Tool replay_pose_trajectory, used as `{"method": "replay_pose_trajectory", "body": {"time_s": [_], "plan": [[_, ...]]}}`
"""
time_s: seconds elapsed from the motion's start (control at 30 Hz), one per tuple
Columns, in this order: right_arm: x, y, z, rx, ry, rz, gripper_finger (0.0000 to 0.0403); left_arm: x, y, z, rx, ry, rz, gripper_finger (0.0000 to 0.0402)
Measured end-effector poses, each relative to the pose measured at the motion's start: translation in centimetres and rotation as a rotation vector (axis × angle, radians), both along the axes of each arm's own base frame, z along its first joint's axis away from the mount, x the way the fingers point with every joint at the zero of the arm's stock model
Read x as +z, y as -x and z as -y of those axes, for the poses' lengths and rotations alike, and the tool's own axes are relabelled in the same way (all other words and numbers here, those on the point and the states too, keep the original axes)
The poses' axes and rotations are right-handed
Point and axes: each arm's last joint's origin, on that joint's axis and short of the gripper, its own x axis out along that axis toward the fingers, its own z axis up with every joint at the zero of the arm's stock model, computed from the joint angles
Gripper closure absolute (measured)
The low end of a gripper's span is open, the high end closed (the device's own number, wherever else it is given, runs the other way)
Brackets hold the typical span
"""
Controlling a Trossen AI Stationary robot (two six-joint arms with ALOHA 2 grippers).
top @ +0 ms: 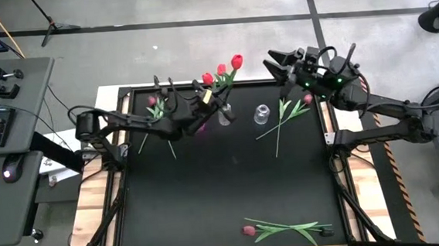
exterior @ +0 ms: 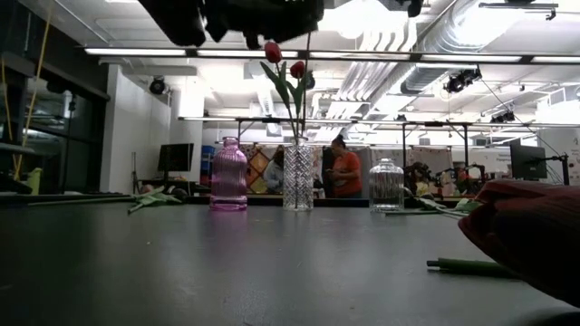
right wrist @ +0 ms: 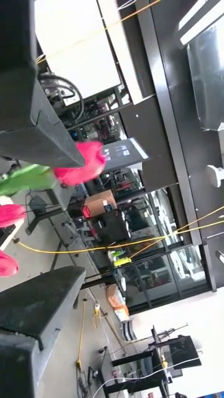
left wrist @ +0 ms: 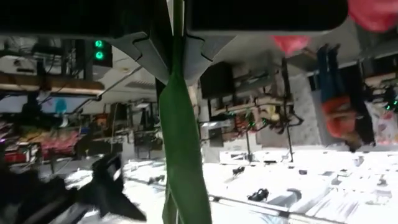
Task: Sort flowers into vase by color
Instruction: Put the red tulip into the left transparent flower vase
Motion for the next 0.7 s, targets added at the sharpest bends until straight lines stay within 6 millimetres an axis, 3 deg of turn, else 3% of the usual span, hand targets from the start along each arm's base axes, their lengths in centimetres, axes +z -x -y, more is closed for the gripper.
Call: {"method": "replay_pose_trajectory", "body": {"time_s": [0.17,0.4,0.7], "plan": [[-0.2,-0.1,0.0,0.002,-0.014,-0.017,0.0142,-0.6,0.0,-1.2,0.058,0.021,-0.002,0.0401],[-0.6,-0.2,0.1,0.002,-0.029,-0.054,0.0142,0.4,0.5,-1.3,0.090,-0.010,-0.002,0.0401],[-0.7,-0.2,0.1,0.001,-0.029,-0.062,0.0142,0.1,0.5,-1.6,0.074,0.060,0.033,0.0401]]}}
